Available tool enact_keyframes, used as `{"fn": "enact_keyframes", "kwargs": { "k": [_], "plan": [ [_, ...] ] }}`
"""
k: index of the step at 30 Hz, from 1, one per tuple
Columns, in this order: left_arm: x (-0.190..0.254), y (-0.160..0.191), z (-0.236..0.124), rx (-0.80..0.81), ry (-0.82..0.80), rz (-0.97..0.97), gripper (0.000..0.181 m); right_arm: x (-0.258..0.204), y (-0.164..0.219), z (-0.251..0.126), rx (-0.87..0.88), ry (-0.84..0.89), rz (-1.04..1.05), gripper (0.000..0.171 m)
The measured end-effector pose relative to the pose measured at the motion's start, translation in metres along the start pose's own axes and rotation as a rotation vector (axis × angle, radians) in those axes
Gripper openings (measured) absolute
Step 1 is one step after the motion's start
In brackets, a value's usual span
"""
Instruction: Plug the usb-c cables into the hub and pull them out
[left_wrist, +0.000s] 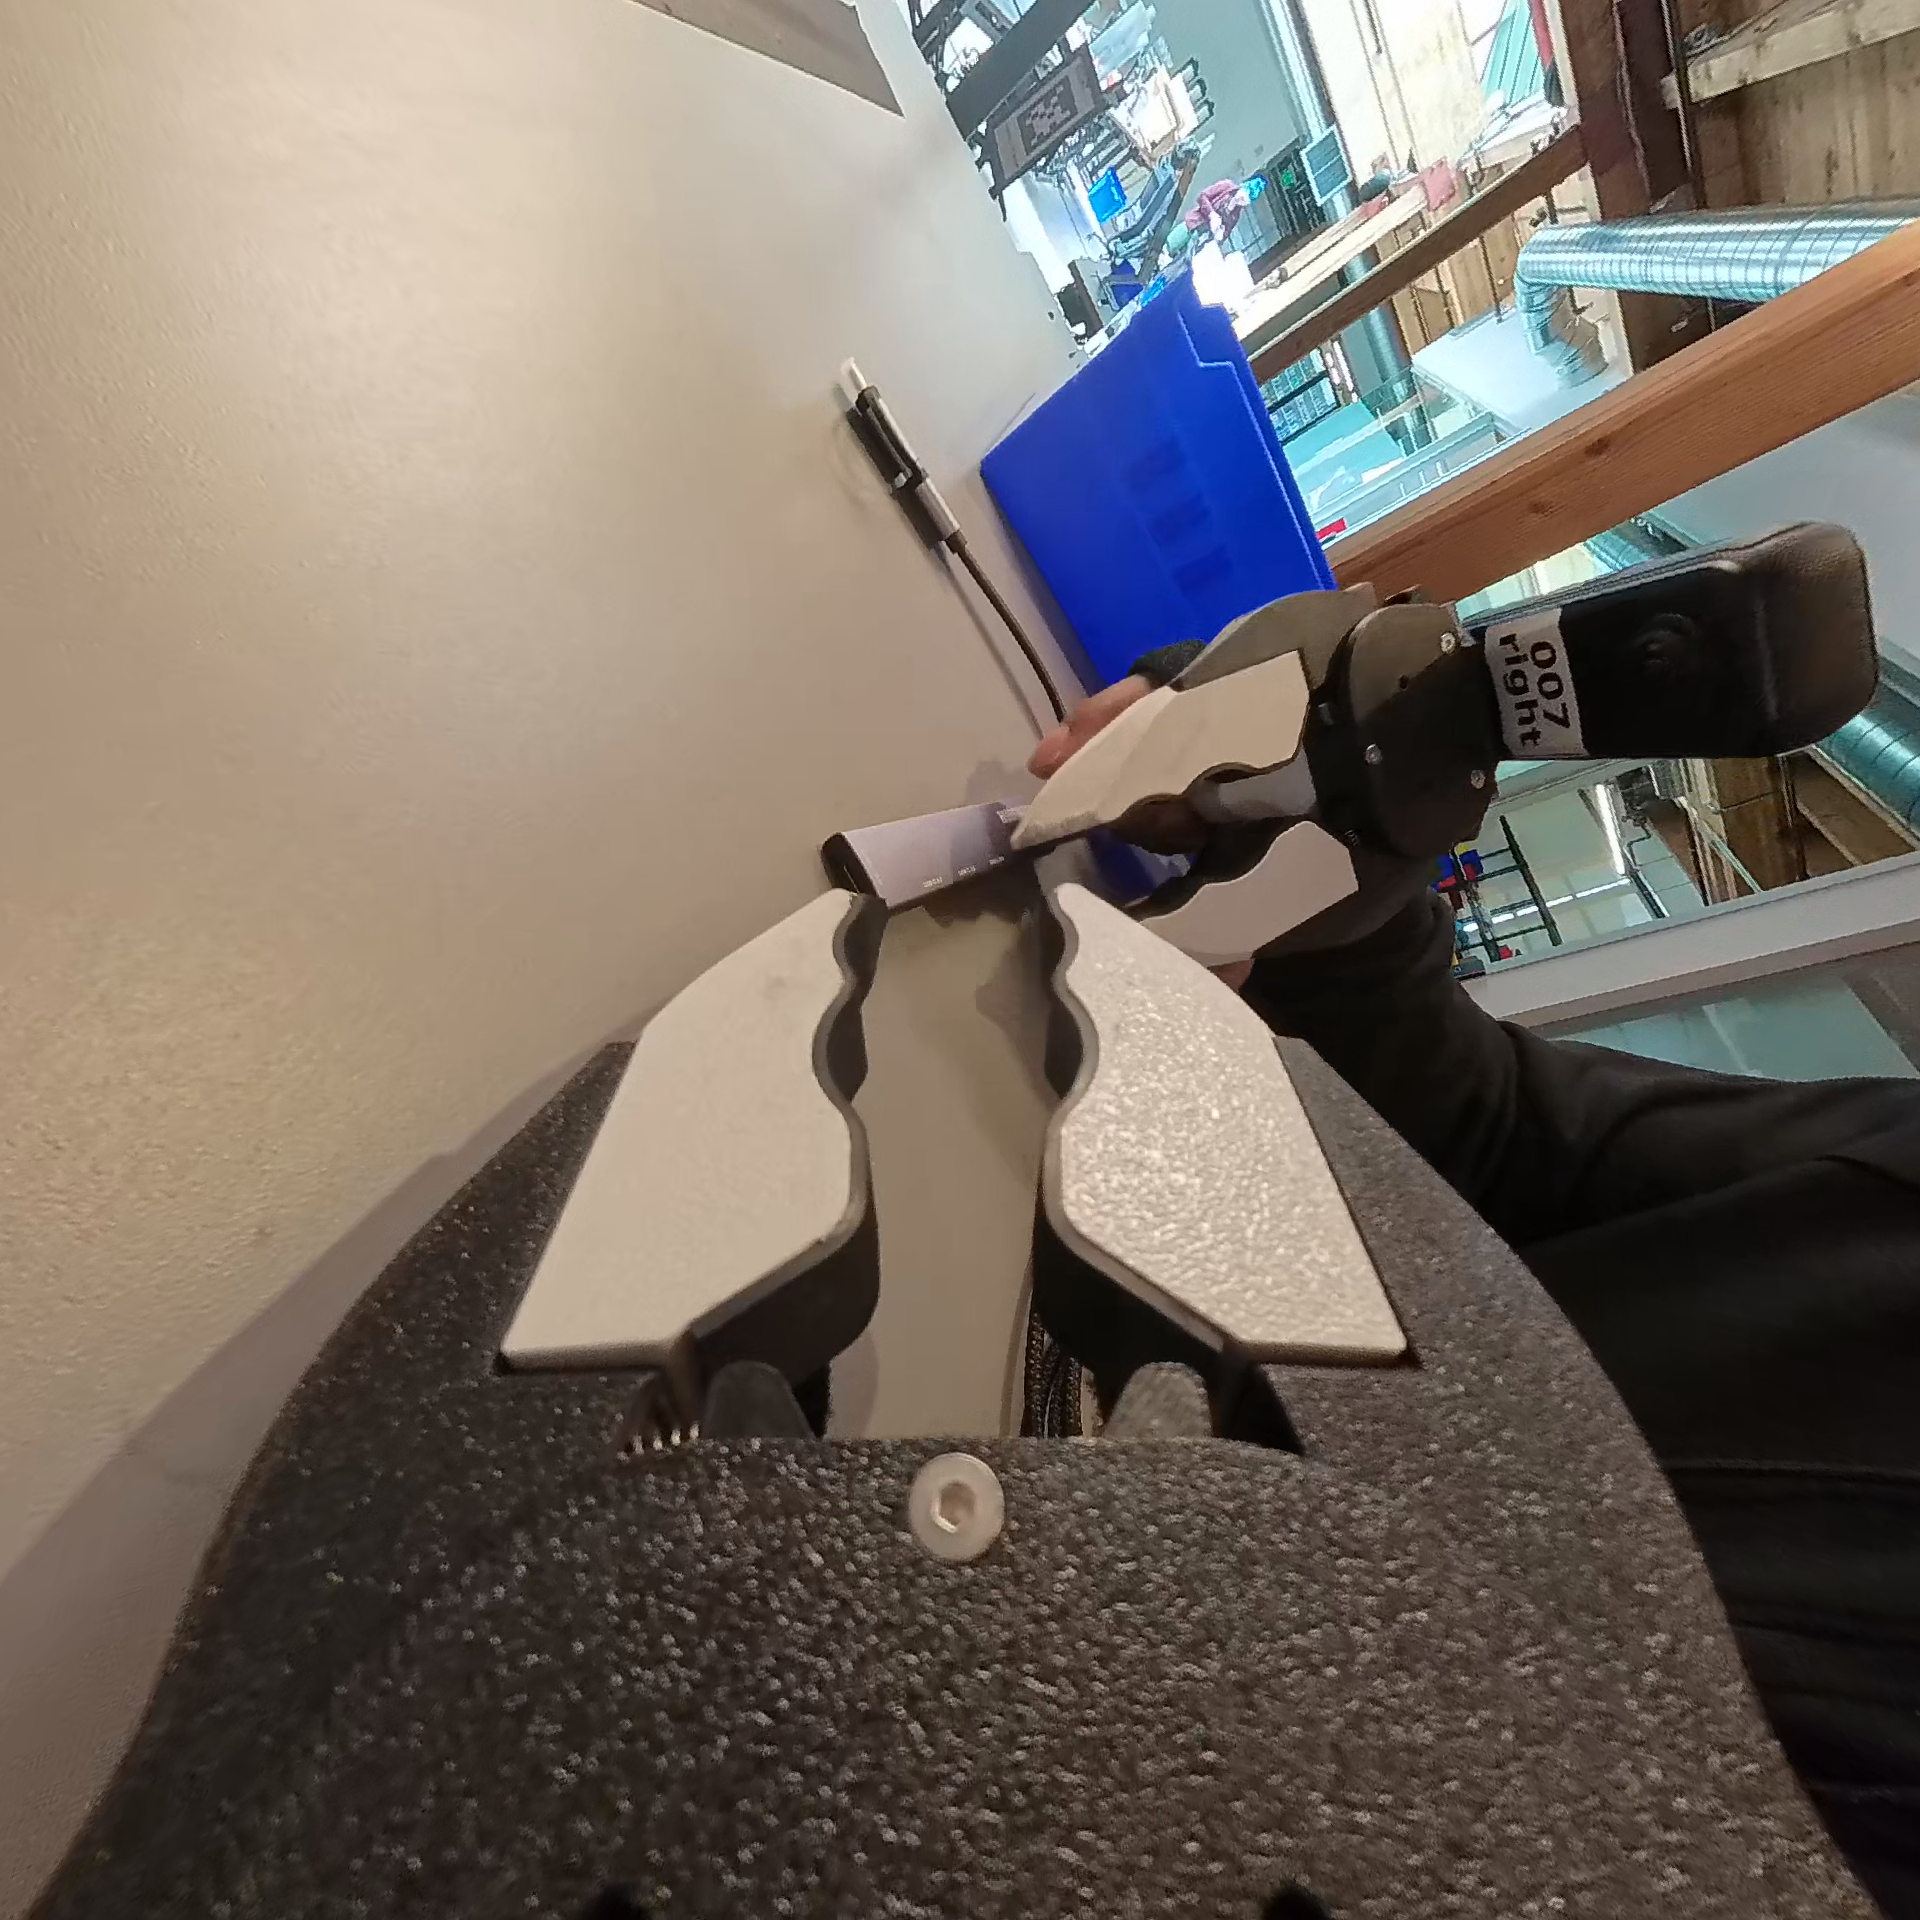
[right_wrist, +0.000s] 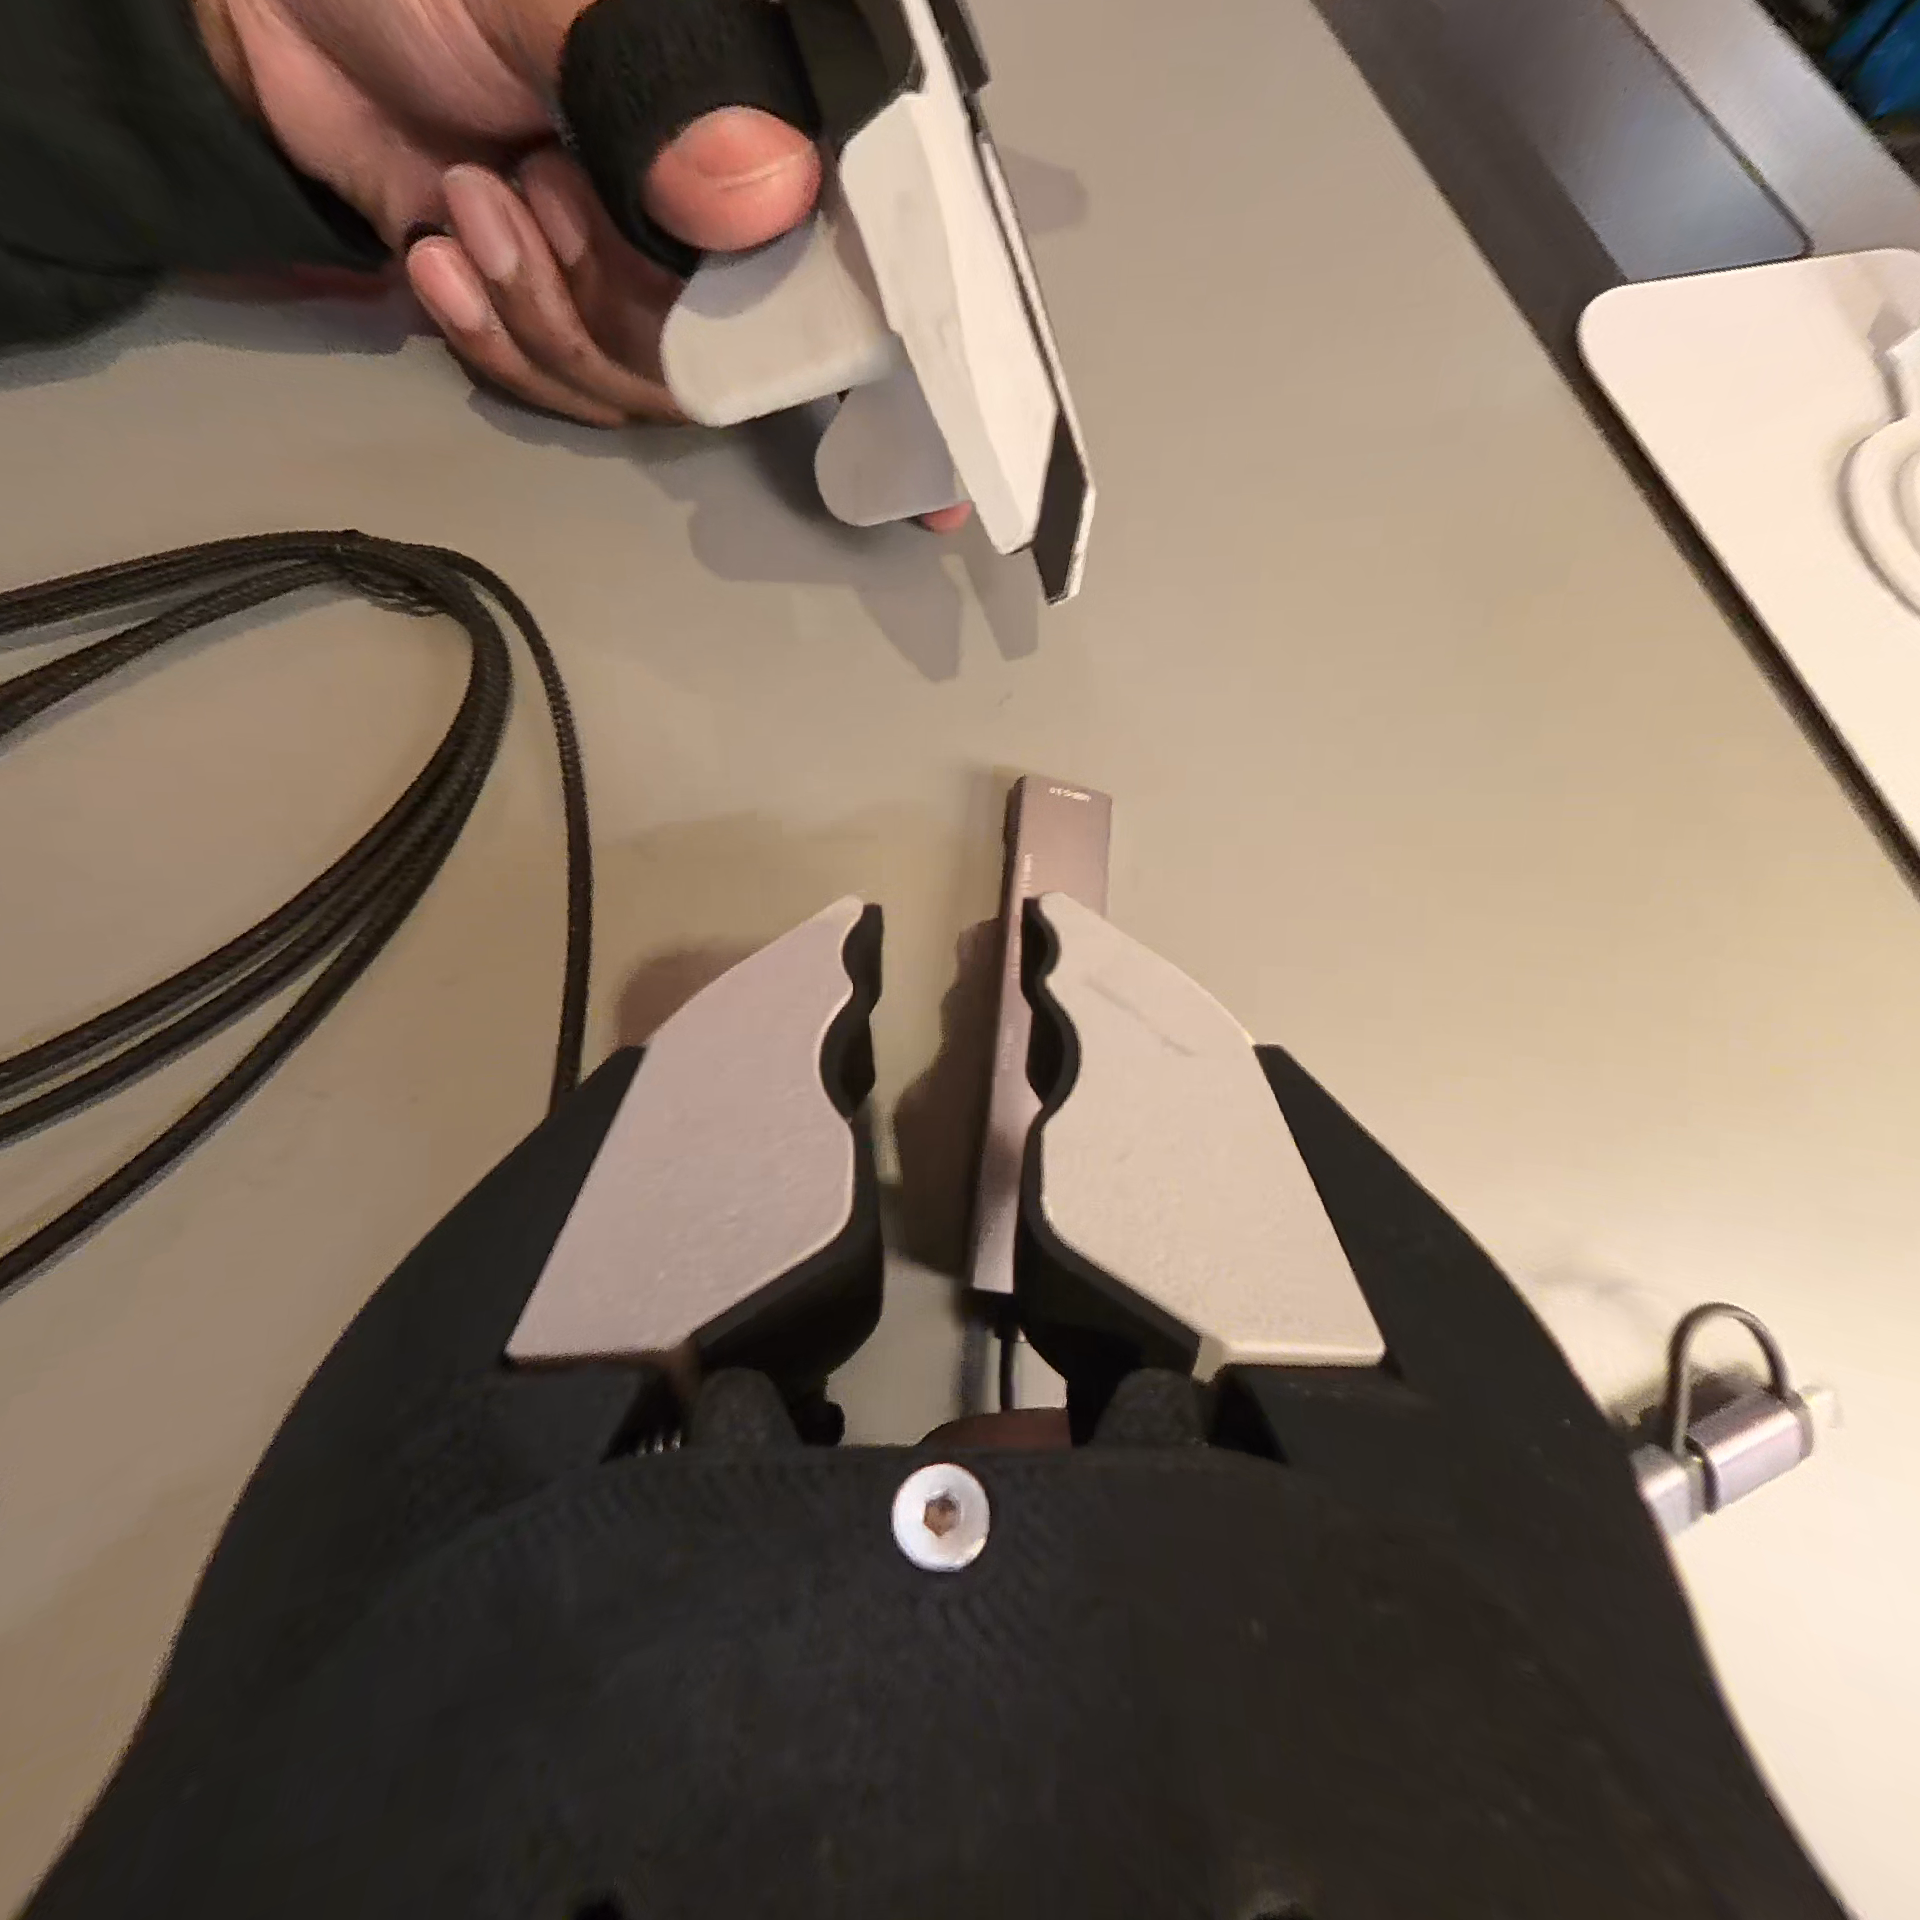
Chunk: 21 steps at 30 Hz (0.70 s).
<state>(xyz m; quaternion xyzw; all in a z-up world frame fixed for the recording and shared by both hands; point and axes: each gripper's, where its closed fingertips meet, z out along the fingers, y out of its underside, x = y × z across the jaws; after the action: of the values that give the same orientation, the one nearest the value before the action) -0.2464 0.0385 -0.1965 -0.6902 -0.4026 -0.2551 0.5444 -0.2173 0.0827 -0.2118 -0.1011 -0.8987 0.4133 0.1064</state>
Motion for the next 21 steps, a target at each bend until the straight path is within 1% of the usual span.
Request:
{"fn": "enact_keyframes", "kwargs": {
  "k": [4,8,16,21],
  "plan": [
    [0.000,0.001,0.001,-0.004,-0.004,0.002,0.031,-0.017,0.001,0.002,-0.027,-0.084,-0.012,0.026],
    [0.000,0.001,0.000,-0.002,-0.003,0.001,0.031,-0.026,0.001,0.005,-0.034,-0.124,-0.026,0.025],
    [0.001,0.002,0.000,-0.006,0.002,0.007,0.031,-0.008,0.003,0.003,-0.030,-0.045,0.004,0.025],
    [0.002,0.002,0.001,-0.008,-0.002,0.009,0.031,-0.013,0.004,0.000,-0.043,-0.075,0.020,0.025]
  ]
}}
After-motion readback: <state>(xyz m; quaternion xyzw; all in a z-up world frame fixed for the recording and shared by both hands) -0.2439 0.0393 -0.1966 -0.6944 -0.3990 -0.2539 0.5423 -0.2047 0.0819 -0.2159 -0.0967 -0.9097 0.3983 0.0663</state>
